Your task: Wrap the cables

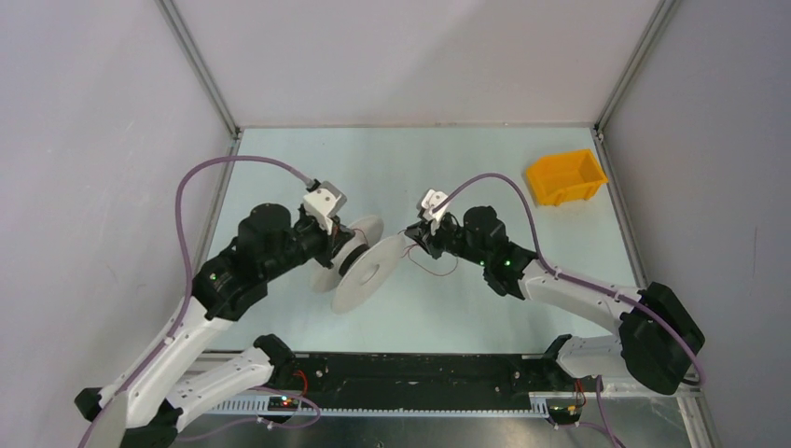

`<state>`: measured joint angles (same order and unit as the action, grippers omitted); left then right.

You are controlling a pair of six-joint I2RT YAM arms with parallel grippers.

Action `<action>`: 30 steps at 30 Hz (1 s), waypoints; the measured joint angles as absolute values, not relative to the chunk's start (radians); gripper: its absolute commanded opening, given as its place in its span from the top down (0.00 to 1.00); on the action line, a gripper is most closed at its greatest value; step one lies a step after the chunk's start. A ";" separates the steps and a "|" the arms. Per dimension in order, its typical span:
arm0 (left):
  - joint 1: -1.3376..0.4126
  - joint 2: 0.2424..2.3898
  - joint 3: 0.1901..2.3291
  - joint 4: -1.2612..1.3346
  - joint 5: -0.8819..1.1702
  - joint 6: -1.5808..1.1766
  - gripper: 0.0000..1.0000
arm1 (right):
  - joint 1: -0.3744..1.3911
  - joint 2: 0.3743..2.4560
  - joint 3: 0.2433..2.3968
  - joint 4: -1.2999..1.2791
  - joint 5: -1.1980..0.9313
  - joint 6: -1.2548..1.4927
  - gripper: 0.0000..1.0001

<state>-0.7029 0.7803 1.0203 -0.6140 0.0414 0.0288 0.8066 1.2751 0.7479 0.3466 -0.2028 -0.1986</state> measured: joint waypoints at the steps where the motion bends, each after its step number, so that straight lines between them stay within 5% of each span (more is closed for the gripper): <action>1: -0.693 0.778 1.034 -0.614 0.065 0.012 1.00 | 0.804 1.275 0.738 0.359 -0.212 -0.189 0.84; 25: -0.527 0.744 1.079 -0.550 0.211 -0.276 1.00 | 0.795 1.501 0.597 0.700 -0.271 0.027 0.83; 30: -0.524 0.720 1.079 -0.533 0.170 -0.308 1.00 | 0.795 1.545 0.596 0.729 -0.262 0.054 0.89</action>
